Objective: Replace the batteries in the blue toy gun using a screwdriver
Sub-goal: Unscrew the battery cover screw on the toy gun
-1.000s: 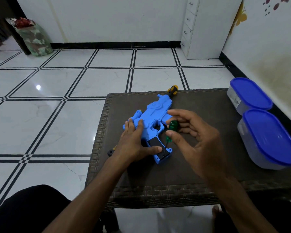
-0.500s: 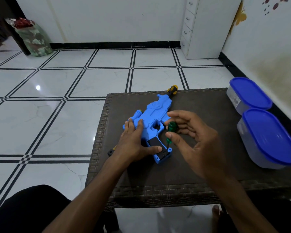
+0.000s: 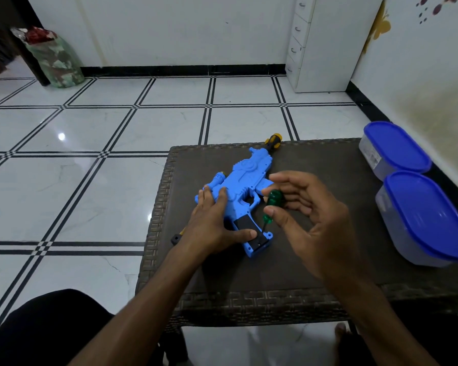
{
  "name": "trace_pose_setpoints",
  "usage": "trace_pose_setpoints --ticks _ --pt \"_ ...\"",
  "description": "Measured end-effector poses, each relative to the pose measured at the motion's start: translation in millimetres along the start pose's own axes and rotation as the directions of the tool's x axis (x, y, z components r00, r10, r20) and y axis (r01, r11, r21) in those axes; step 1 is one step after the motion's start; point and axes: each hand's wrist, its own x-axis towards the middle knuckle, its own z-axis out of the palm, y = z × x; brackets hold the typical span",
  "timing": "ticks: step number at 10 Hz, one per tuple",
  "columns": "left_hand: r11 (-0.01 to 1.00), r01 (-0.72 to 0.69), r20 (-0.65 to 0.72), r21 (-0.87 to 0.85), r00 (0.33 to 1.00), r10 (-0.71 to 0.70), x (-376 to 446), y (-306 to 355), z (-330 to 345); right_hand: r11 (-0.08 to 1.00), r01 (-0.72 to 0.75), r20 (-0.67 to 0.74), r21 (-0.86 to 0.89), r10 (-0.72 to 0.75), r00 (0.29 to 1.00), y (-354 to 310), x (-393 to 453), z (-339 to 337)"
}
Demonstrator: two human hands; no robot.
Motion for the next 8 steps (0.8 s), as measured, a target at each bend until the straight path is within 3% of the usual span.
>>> trace_pose_setpoints --ticks 8 --pt "1.000 0.000 0.004 0.003 1.000 0.000 0.2 -0.4 -0.5 1.000 0.011 0.012 0.004 -0.011 1.000 -1.8 -1.5 0.4"
